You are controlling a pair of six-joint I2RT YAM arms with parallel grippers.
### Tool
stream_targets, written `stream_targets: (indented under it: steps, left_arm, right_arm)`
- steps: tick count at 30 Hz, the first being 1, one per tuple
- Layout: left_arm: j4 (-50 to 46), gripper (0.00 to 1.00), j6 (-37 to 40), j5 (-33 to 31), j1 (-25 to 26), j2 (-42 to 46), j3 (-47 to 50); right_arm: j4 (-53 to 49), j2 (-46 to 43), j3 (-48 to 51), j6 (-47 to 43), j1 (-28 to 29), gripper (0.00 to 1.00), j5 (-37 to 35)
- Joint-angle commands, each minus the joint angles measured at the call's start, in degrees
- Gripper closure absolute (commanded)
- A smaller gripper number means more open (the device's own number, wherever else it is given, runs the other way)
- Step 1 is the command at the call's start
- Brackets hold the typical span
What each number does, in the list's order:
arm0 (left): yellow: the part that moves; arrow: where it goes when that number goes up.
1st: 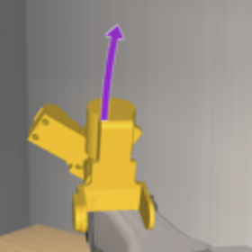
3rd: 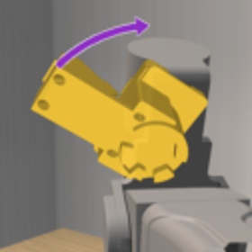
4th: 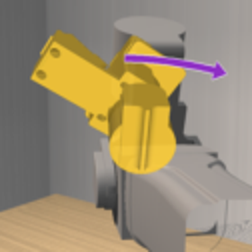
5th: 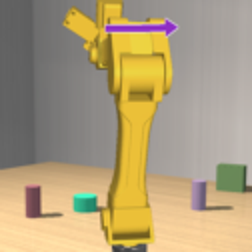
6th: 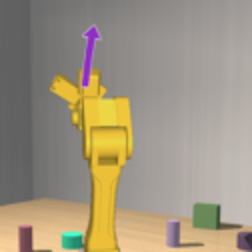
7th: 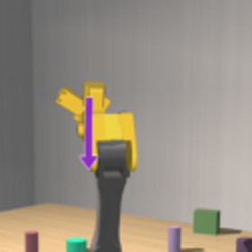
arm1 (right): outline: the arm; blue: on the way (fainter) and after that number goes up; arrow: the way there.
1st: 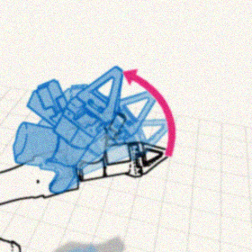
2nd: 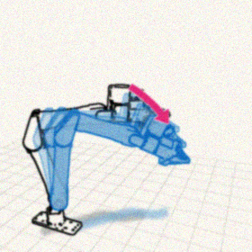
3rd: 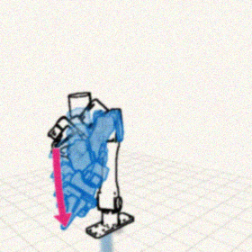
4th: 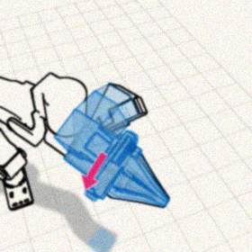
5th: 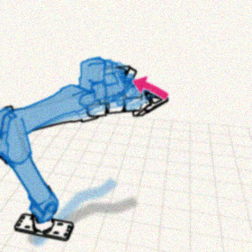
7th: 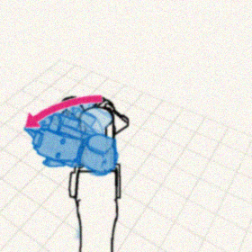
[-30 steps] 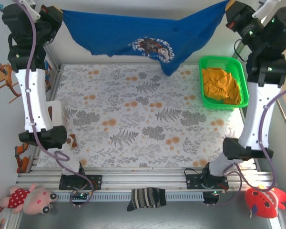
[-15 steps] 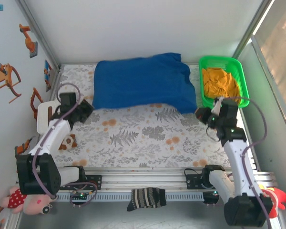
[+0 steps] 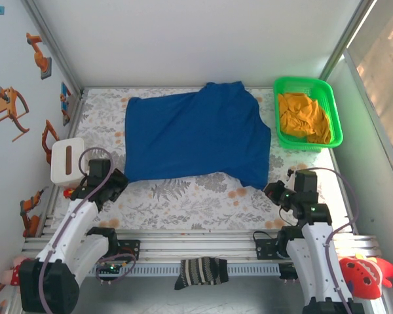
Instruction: Fold the inside-out t-shirt
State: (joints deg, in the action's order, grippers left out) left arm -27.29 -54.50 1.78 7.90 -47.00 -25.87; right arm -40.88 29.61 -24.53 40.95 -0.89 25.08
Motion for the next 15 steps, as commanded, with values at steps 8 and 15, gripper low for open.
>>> stream_targets:
  steps: [8,15]
  left_arm:
    - [-9.9,1.0,-3.4,-4.3,0.0,9.4,4.8]
    - [-10.4,1.0,-0.5,-5.4,-1.7,7.6,2.5]
  right_arm:
    - [-13.1,-9.3,-0.4,1.3,1.6,1.0,1.9]
    - [-20.1,-17.0,-1.2,4.2,1.7,1.0,4.3]
